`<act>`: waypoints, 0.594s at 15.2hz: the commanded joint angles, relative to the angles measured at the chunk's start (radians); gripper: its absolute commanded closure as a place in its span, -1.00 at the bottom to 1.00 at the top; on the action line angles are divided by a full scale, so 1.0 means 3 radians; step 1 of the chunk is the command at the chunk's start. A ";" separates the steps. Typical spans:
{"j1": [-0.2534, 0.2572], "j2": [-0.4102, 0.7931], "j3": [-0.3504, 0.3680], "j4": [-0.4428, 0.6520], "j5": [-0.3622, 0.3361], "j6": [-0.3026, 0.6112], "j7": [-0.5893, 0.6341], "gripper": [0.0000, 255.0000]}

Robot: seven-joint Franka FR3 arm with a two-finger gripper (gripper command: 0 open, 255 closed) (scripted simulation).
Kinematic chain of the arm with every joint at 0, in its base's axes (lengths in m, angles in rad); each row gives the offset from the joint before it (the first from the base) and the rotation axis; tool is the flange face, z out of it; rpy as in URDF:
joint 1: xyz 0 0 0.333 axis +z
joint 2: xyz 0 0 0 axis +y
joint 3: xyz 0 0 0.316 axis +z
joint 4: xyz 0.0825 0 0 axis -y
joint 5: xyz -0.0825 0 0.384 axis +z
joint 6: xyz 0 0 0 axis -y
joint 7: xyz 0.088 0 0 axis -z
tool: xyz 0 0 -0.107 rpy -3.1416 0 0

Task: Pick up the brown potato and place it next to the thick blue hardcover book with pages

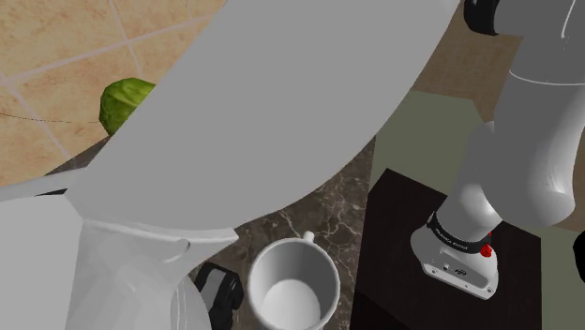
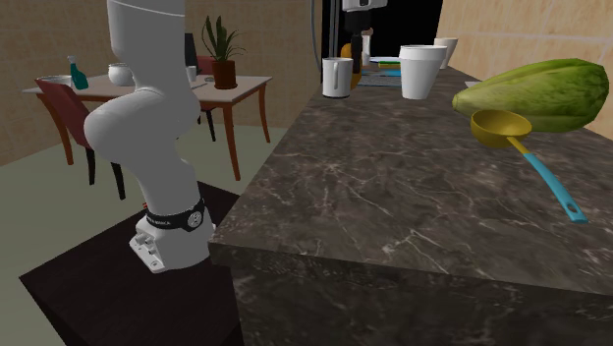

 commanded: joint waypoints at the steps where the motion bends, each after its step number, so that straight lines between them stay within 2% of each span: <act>1: 0.0005 0.0032 -0.0003 -0.0053 0.0011 -0.0020 0.0001 -1.00; 5: -0.0056 -0.0063 0.0016 -0.0128 0.0088 0.0002 -0.0041 -1.00; 6: 0.0001 0.0036 -0.0002 -0.0045 0.0008 -0.0025 -0.0003 -1.00; 9: 0.0077 0.0063 0.0011 0.0319 -0.0001 -0.0370 -0.0010 -1.00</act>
